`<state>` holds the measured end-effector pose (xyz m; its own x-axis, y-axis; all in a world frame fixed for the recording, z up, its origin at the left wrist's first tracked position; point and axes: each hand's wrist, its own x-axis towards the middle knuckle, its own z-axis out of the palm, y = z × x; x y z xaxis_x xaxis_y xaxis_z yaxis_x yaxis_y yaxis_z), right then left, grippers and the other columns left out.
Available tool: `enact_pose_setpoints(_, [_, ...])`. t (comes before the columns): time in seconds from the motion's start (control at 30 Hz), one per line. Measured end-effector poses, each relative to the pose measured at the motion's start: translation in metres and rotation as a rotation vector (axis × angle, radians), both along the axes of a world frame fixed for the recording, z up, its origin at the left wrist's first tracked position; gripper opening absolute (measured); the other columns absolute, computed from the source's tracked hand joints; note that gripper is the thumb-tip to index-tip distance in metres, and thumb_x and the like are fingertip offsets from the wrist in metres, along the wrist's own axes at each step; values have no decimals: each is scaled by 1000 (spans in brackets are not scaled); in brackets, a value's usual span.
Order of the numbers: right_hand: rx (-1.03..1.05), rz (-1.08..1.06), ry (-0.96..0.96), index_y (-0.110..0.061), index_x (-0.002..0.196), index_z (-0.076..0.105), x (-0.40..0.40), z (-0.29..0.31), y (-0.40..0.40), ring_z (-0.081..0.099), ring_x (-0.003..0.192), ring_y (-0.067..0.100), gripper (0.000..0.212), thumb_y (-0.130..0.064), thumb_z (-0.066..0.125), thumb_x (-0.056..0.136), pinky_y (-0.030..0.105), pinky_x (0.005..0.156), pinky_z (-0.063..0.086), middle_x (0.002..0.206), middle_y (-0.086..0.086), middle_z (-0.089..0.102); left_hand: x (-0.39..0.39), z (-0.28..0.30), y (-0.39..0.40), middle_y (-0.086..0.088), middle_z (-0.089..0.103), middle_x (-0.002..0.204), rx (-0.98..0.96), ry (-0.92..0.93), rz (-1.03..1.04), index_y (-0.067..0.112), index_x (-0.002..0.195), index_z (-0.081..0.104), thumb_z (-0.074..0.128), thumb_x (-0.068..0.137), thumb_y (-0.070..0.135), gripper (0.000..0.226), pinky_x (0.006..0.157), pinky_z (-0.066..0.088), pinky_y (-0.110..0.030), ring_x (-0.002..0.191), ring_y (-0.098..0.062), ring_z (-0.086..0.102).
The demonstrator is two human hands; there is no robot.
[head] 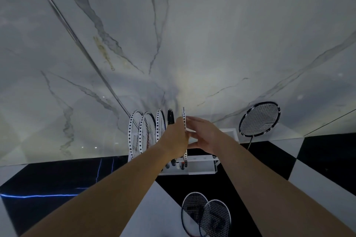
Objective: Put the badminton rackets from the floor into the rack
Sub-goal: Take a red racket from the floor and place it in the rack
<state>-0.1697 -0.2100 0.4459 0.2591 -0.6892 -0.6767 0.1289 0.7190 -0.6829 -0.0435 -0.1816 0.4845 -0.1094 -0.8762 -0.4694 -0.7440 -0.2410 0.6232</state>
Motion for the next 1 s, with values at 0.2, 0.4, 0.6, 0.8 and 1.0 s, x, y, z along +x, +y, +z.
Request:
enact_pose_setpoints(0.2, [-6, -9, 21, -19, 133, 63, -2, -3, 2, 65, 119, 26, 39, -30, 66, 96, 61, 99, 52, 126, 5, 69, 0, 2, -1, -29, 58, 134, -84, -41, -52, -4, 148, 40, 41, 110, 11, 40, 42, 43, -11, 64, -3, 46])
enact_pose_setpoints(0.4, [-32, -76, 153, -18, 121, 68, -20, 0, 14, 70, 108, 25, 29, -29, 69, 94, 42, 91, 55, 114, 5, 75, 4, 19, -2, -13, 65, 95, -136, -51, 18, 9, 139, 38, 46, 108, 16, 33, 53, 50, -30, 65, -17, 62])
enact_pose_setpoints(0.6, [-51, -259, 207, -15, 113, 71, -55, -4, 37, 72, 92, 22, 18, -21, 64, 98, 32, 73, 53, 103, 4, 77, 7, 47, -8, -8, 61, 118, -379, -143, 16, 12, 134, 53, 51, 104, 22, 31, 71, 56, -31, 82, -19, 66])
enact_pose_setpoints(0.8, [-91, -357, 243, -16, 104, 71, -94, -36, 95, 66, 79, 18, 11, -17, 63, 97, 29, 69, 49, 89, 3, 72, -14, 28, 48, 7, 72, 73, -373, 194, 137, 27, 95, 65, 56, 101, 27, 11, 46, 48, -12, 54, 0, 64])
enact_pose_setpoints(1.0, [-28, -199, 330, -19, 100, 71, -149, -80, 183, 65, 77, 15, 11, -18, 60, 98, 29, 71, 50, 88, 1, 73, -51, -61, 139, 11, 69, 60, -145, 315, 368, 27, 86, 65, 60, 98, 28, 13, 45, 46, -20, 49, -4, 58])
